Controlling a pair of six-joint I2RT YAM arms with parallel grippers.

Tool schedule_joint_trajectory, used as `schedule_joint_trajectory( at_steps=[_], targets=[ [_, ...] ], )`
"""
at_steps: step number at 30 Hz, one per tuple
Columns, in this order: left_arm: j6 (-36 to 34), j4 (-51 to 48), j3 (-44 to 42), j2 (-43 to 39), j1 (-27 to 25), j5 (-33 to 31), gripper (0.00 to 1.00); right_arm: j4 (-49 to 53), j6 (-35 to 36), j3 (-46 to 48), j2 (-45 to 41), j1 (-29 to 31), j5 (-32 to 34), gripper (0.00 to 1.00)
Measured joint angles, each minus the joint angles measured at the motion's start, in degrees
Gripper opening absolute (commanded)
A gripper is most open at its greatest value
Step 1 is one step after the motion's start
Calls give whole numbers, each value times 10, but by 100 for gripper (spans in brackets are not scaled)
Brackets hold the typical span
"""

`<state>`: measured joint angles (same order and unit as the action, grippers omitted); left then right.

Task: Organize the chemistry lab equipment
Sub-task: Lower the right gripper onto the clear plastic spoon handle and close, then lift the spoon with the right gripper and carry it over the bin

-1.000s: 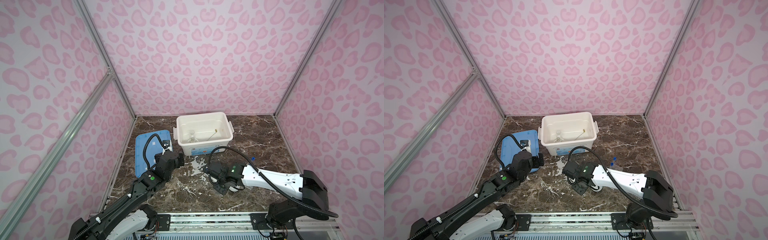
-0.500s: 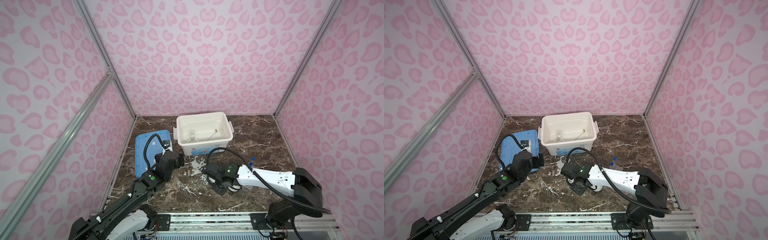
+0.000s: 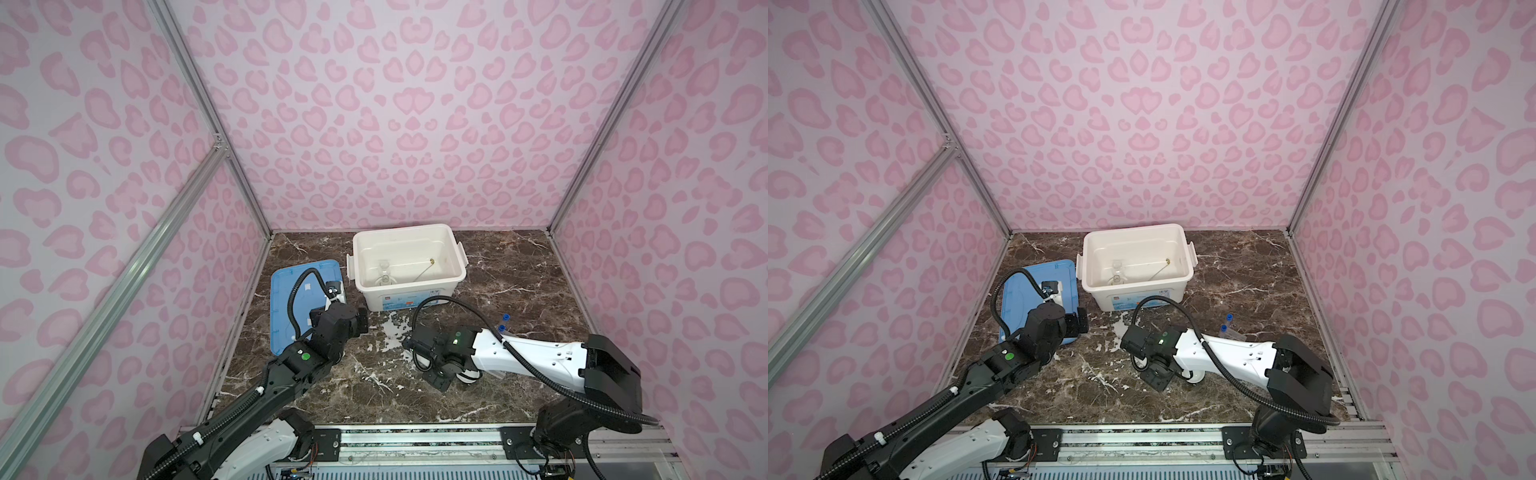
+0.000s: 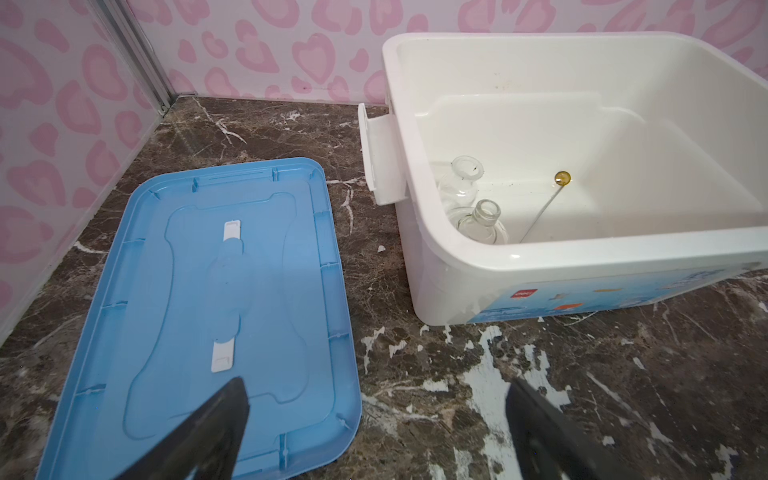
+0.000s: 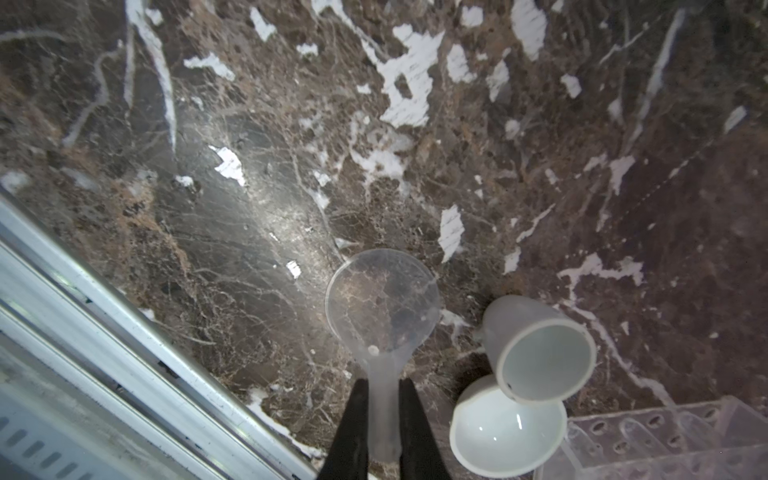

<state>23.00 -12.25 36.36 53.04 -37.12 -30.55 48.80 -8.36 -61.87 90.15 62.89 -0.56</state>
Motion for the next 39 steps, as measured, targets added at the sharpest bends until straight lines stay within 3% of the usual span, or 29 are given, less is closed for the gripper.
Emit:
schedule_joint_trajectory(
  at_steps=[10,27,33,39],
  targets=[
    [0,0,-3,4,0,0,97,8,24,-80,-17,-28,-2,8],
    [-2,2,-8,16,0,0,97,-25,113,-298,-28,-155,-4,7],
    [-3,3,-8,27,0,3,97,-43,139,-363,15,-226,-13,7],
    [-6,3,-8,36,0,7,97,-26,160,-461,119,-290,-9,7]
  ],
)
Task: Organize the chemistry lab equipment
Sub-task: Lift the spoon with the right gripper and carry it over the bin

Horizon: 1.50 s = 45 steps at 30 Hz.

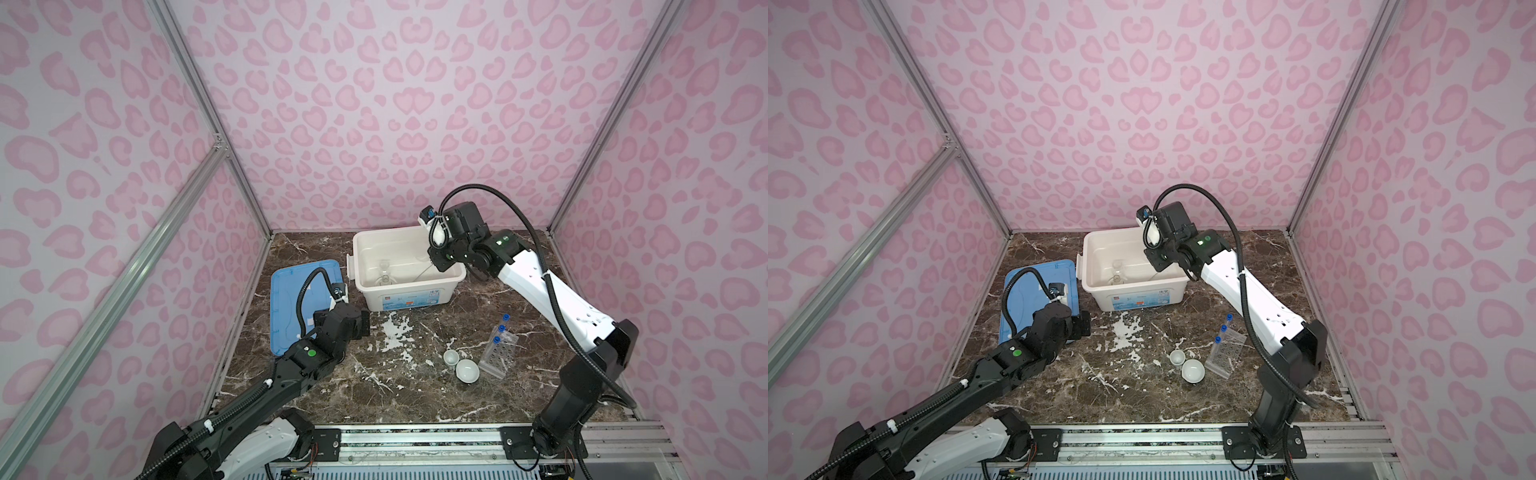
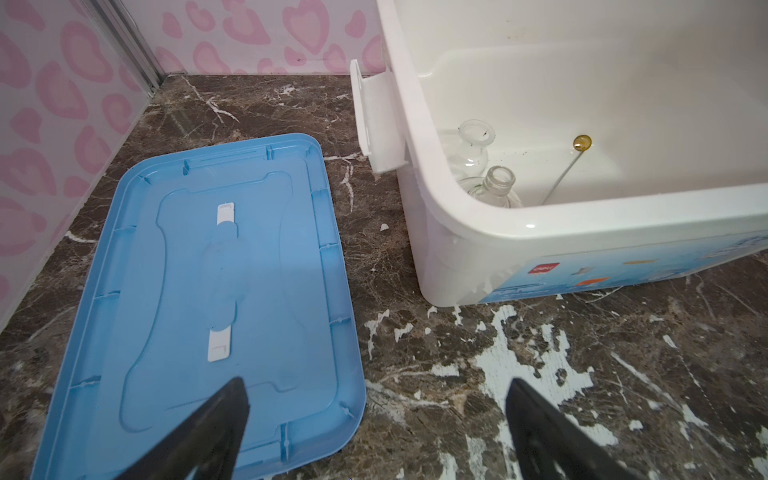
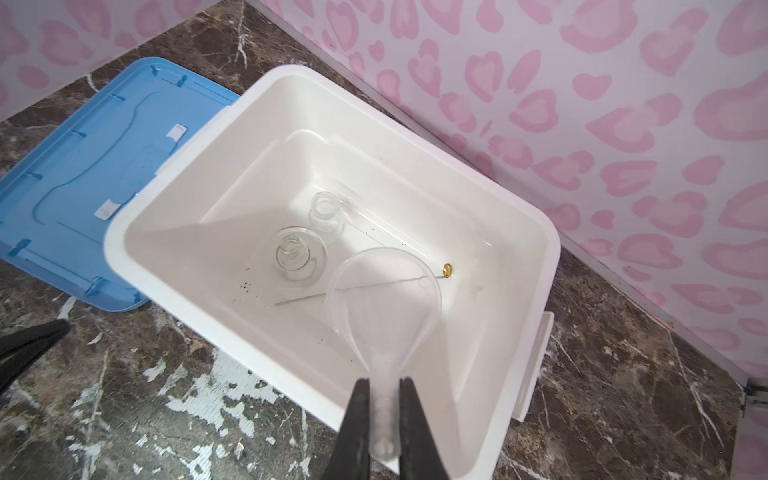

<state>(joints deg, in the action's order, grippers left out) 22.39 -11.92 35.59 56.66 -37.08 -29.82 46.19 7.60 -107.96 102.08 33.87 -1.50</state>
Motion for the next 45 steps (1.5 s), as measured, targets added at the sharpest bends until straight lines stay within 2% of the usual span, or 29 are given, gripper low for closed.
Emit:
schedule_joint_trajectory(
  at_steps=[5,20,30,45],
  targets=[
    [-1,0,0,4,0,1,97,38,2,-42,66,-29,14,7],
    [-17,5,-1,21,0,5,97,164,5,-192,244,-31,44,5],
    [-26,18,-1,35,0,13,97,214,3,-216,288,-34,49,5],
    [-26,26,-2,39,0,16,97,231,-5,-235,351,-40,54,5]
  ],
)
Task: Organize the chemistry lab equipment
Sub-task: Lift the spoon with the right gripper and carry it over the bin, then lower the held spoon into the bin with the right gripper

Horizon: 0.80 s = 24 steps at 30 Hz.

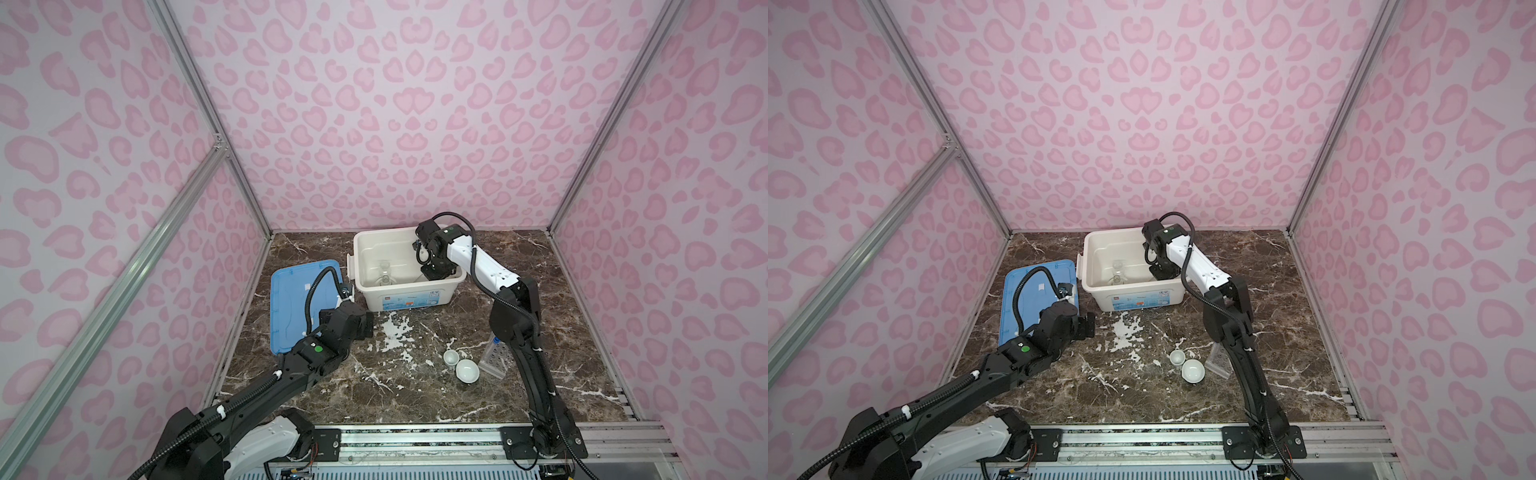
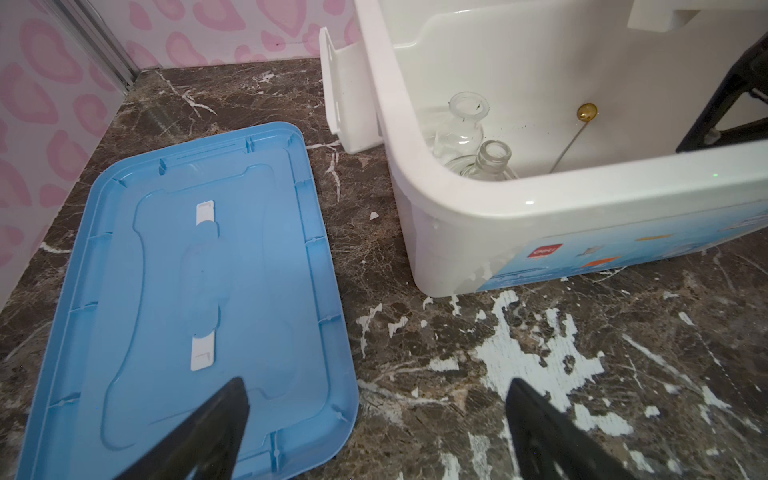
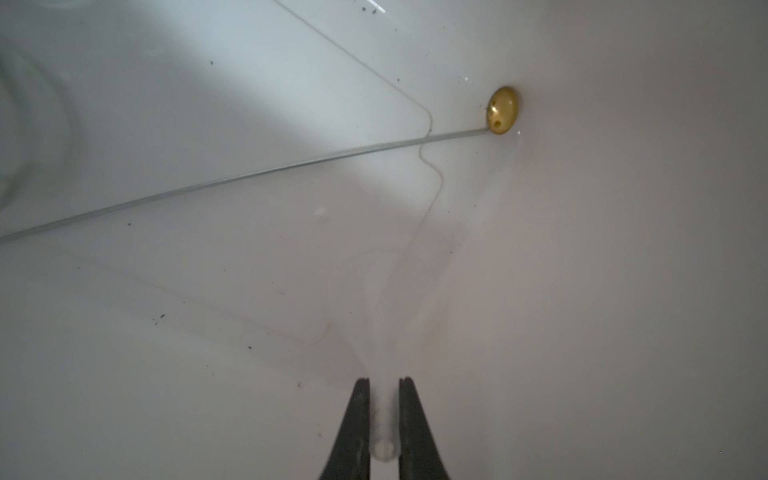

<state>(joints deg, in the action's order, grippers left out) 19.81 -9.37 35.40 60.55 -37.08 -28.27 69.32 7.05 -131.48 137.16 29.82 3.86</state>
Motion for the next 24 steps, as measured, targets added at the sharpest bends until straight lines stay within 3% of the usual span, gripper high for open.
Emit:
schedule_joint_trajectory(
  at_steps=[14,24],
  targets=[
    [0,0,-2,2,0,4,97,-6,-5,-8,16,-1,1,12],
    [0,0,-2,0,0,9,97,-5,-13,-5,21,0,-10,39]
  ],
)
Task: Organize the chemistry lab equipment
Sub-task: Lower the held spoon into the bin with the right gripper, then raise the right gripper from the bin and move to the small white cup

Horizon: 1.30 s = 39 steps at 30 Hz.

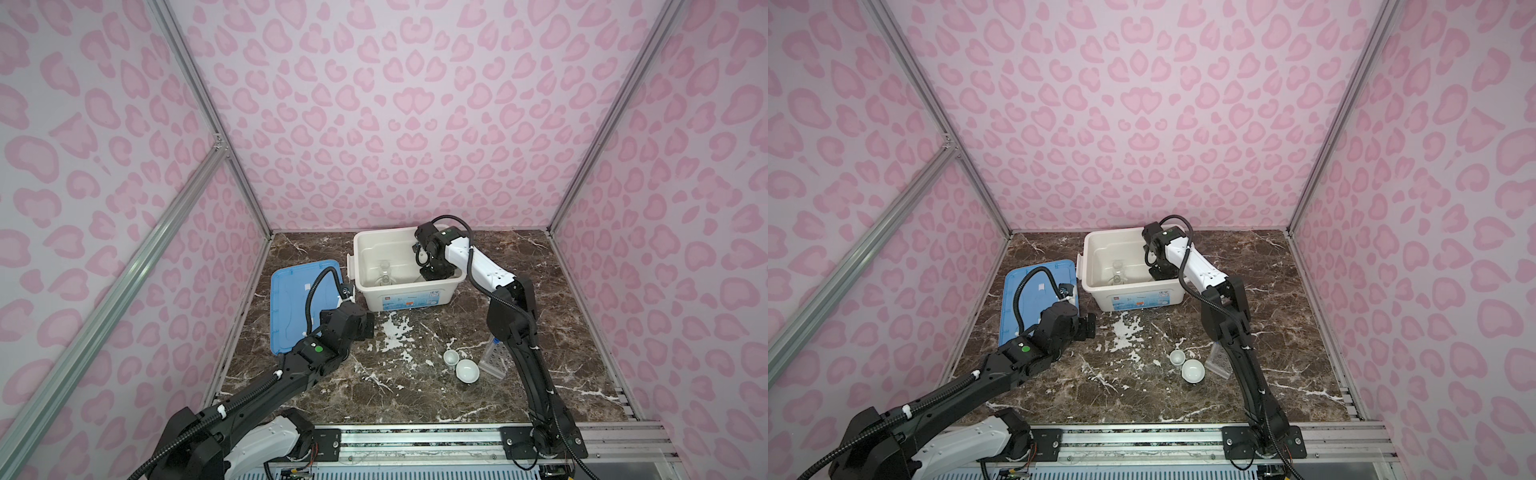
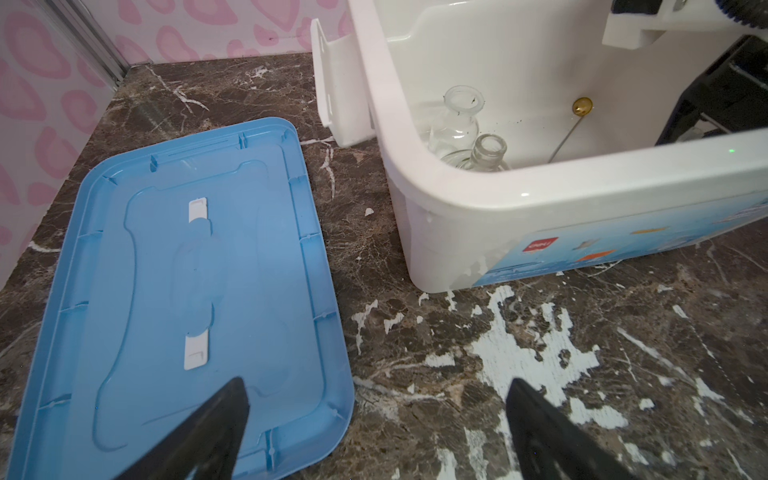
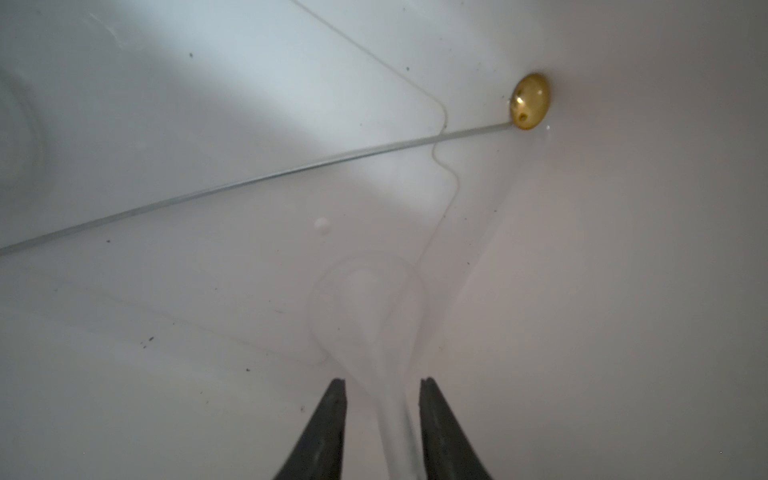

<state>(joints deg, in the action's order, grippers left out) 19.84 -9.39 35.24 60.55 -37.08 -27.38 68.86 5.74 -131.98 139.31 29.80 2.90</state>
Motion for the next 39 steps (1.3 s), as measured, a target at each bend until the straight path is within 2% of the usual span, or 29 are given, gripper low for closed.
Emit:
schedule_joint_trajectory(
  at_steps=[16,23,26,35,39],
  targets=[
    [0,0,0,-1,0,6,97,-6,-9,10,-56,1,-25,78],
    [0,0,0,-1,0,10,97,-12,-10,14,-78,1,-21,87],
    [0,0,0,-1,0,11,97,-13,-18,22,-98,1,-14,94],
    [2,0,0,4,0,19,98,-27,-22,61,-184,7,-30,96],
    [2,0,0,4,0,21,97,-49,-26,90,-227,13,-41,91]
  ],
)
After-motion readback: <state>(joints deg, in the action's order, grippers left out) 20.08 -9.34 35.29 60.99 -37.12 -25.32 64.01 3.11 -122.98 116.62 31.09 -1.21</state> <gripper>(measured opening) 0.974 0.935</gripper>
